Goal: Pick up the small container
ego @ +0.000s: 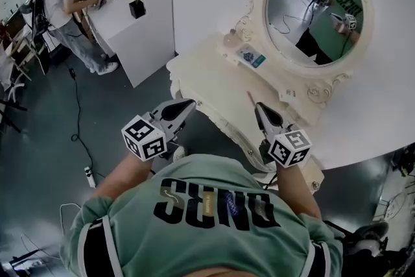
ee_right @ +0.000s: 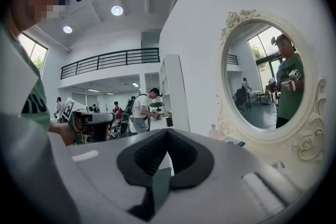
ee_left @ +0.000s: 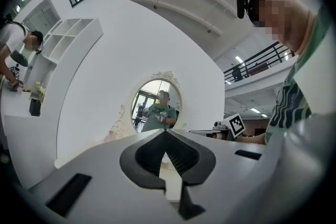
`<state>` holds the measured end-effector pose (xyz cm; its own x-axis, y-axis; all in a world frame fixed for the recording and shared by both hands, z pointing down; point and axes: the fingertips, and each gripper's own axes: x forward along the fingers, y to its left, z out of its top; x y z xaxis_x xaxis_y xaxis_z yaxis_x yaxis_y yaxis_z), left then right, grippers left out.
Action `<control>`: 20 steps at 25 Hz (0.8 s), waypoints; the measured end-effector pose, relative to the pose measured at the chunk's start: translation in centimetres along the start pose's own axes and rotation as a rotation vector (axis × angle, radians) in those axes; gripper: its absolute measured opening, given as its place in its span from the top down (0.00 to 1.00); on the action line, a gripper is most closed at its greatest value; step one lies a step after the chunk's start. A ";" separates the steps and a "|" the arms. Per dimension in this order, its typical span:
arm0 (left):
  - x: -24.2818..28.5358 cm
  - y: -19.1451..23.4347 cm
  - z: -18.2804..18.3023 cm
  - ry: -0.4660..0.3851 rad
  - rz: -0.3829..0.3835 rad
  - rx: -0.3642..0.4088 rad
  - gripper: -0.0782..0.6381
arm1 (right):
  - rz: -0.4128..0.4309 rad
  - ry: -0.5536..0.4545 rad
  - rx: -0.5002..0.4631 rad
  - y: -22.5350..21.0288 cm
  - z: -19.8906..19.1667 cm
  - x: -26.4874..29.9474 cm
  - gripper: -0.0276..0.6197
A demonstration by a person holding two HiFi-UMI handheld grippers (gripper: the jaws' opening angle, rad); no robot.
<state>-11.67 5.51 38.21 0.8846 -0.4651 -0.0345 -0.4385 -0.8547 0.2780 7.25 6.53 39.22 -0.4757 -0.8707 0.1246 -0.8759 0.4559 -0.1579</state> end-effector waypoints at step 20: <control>6.9 20.7 6.1 0.071 -0.174 -0.019 0.89 | -0.146 -0.004 -0.004 -3.9 5.4 19.6 0.94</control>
<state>-15.61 -16.81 37.83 0.9561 -0.2925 -0.0159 -0.2754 -0.9160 0.2916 1.75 -13.28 36.97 -0.3429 -0.9286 0.1419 -0.9360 0.3251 -0.1348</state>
